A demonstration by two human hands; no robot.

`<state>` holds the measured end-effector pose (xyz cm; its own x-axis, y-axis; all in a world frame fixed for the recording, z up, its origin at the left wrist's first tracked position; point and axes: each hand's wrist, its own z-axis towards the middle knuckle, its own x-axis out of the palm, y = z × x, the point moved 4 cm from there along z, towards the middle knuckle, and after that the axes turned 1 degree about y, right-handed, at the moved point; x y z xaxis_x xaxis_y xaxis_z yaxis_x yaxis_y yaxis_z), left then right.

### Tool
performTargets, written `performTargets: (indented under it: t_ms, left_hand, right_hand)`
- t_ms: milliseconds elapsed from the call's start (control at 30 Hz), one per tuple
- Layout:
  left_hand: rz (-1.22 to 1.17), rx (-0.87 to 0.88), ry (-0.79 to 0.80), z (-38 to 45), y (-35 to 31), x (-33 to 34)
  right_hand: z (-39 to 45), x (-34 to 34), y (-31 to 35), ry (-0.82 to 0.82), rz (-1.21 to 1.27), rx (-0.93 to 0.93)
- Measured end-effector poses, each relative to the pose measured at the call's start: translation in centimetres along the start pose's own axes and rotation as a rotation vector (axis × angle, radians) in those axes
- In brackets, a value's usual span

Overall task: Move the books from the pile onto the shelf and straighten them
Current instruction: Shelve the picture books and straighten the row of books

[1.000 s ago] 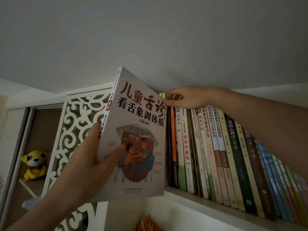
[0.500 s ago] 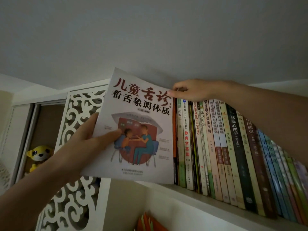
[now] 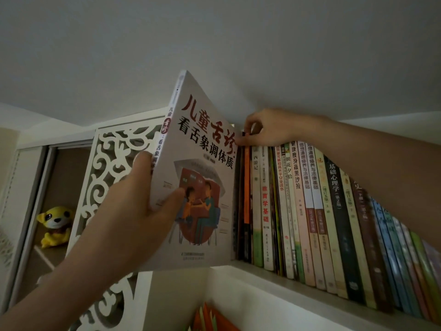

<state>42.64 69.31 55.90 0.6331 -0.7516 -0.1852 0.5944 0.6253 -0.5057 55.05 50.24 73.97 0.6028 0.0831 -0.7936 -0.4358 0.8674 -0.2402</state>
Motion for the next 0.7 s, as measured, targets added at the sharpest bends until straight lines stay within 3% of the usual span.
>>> performTargets:
  t_ms: [300, 467, 533, 633, 700]
  left_hand:
    - [0.056, 0.046, 0.033, 2.2, -0.6, 2.9]
    - [-0.111, 0.017, 0.044, 2.2, 0.1, 7.4]
    - [-0.134, 0.028, 0.003, 1.8, 0.9, 9.7]
    - [0.02, 0.03, -0.113, 1.4, 2.3, 12.6]
    - [0.052, -0.001, -0.086, 1.0, 2.5, 14.2]
  right_hand:
    - [-0.5, 0.2, 0.1, -0.017, 0.038, 0.0]
    - [-0.9, 0.0, -0.5, -0.046, 0.021, 0.09]
    - [-1.0, 0.1, -0.4, 0.004, 0.031, 0.093]
    - [-1.4, 0.1, -0.3, 0.112, 0.056, 0.058]
    - [-1.6, 0.2, -0.3, 0.19, 0.092, 0.048]
